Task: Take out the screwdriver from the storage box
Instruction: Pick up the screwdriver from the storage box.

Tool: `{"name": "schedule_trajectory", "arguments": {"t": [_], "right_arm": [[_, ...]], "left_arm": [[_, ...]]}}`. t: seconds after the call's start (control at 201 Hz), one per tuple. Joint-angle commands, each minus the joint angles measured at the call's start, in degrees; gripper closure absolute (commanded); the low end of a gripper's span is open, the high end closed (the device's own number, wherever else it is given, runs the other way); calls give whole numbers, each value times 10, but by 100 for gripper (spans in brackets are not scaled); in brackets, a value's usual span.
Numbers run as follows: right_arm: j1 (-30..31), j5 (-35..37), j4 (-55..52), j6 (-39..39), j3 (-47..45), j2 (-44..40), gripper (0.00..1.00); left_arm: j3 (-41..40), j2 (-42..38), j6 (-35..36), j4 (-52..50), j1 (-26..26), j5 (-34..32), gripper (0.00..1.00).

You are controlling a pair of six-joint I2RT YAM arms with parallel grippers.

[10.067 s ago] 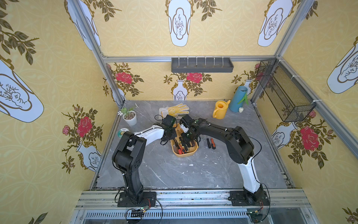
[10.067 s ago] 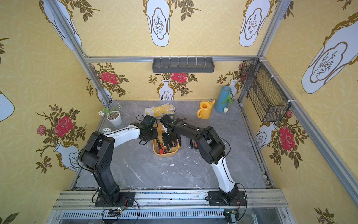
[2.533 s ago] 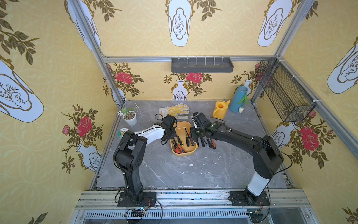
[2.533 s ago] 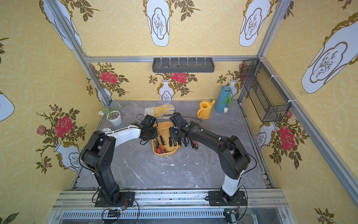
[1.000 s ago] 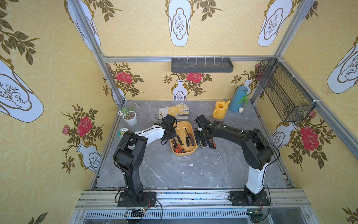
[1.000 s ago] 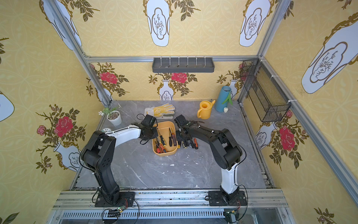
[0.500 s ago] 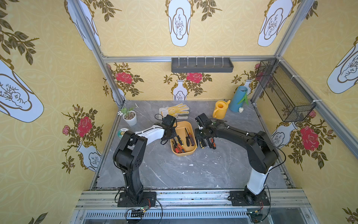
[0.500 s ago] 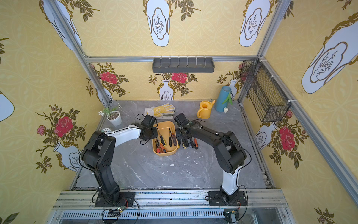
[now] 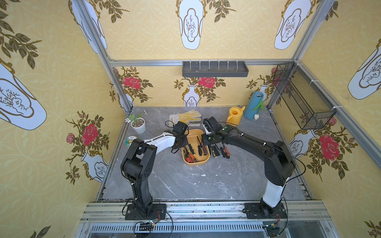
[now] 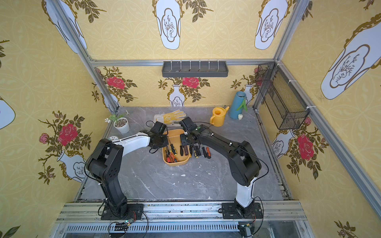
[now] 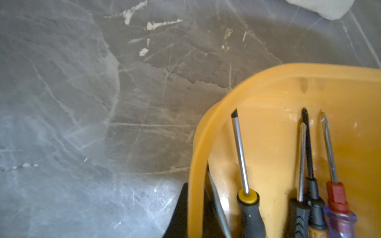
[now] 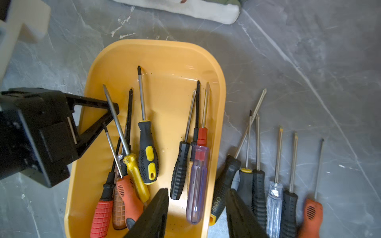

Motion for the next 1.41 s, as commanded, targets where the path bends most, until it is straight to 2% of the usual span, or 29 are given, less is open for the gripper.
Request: {"name": "schedule_trajectory", "arguments": {"t": [0.0, 0.349, 0.657, 0.837, 1.17, 1.404], "right_arm": [[4, -28, -25, -7, 11, 16, 50], [22, -25, -57, 18, 52, 83, 53], [34, 47, -93, 52, 74, 112, 54], [36, 45, -100, 67, 78, 137, 61], [36, -8, -55, 80, 60, 149, 76], [36, -10, -62, 74, 71, 155, 82]], "left_arm": [[-5, 8, 2, -51, 1, 7, 100], [-12, 2, 2, -48, 1, 6, 100], [-14, -10, 1, -50, 1, 7, 100], [-15, -12, -1, -49, 0, 8, 100], [-16, -10, -1, -50, 1, 7, 100], [-14, -7, 0, -49, 1, 7, 100]]}}
